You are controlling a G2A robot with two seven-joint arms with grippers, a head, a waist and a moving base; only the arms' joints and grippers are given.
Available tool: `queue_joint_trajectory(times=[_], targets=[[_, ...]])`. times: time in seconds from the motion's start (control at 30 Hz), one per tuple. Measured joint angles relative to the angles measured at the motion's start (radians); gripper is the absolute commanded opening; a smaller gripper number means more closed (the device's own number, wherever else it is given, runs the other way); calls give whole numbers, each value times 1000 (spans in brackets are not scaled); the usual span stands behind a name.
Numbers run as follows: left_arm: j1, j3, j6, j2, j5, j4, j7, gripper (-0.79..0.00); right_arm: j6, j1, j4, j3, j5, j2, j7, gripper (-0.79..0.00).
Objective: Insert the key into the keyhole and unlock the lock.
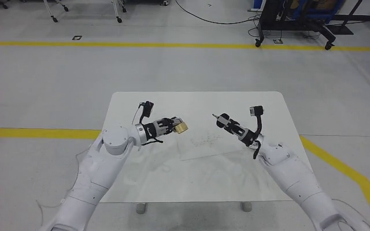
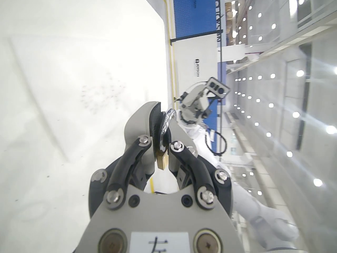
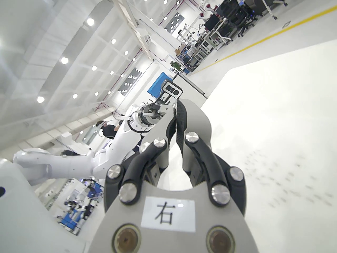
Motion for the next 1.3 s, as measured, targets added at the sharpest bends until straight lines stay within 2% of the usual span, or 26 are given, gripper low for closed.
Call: queue_joint_trajectory(times=[0.1, 0.2, 0.43, 0.57, 0.7, 0.8, 0.97, 1.13, 1.3], targets=[[-50, 24, -27, -17, -87, 101, -31, -785, 65, 37, 19, -31, 14, -21, 7, -785], [-71, 26, -57, -25, -158, 172, -60, -785, 143, 71, 34, -58, 8, -39, 2, -785], [-68, 25, -56, -25, -146, 161, -56, -785, 156, 76, 36, -61, 3, -41, 2, -785], [-48, 18, -82, -29, -134, 134, 50, -785, 176, 71, 19, -63, -9, -44, -16, -785], [-27, 14, -124, -36, -150, 117, 152, -785, 252, 53, -45, -89, 15, -62, -22, -785], [-26, 14, -112, -38, -149, 122, 162, -785, 286, 52, -61, -110, 65, -79, -1, -785], [-27, 14, -112, -40, -121, 122, 199, -785, 283, 45, -62, -134, 185, -108, 34, -785], [-22, 17, -122, -45, -70, 112, 291, -785, 273, 42, -42, -164, 250, -141, 23, -785], [-22, 20, -109, -48, -56, 108, 291, -785, 264, 56, -4, -182, 310, -171, 50, -785]])
